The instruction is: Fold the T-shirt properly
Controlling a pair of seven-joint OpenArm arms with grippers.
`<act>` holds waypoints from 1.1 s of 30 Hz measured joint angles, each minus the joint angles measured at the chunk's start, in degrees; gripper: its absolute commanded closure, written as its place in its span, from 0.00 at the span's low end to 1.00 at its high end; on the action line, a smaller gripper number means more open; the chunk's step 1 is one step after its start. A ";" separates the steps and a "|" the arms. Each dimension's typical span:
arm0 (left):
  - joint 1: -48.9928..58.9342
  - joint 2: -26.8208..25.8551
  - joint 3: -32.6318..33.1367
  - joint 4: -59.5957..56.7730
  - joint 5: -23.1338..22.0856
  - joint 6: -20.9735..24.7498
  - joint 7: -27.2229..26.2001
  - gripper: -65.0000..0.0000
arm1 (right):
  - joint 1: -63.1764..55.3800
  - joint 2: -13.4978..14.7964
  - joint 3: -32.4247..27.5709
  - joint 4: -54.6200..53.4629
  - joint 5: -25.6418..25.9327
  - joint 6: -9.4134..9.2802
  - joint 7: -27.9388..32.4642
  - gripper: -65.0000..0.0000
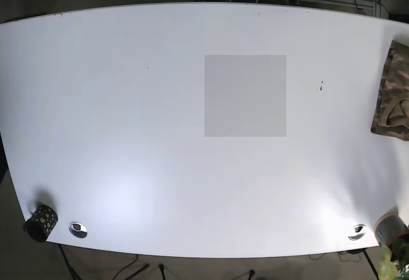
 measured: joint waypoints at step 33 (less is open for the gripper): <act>0.33 0.98 2.27 3.54 0.00 2.23 0.20 0.25 | 3.41 -1.55 -5.62 1.51 0.20 0.17 -6.54 0.79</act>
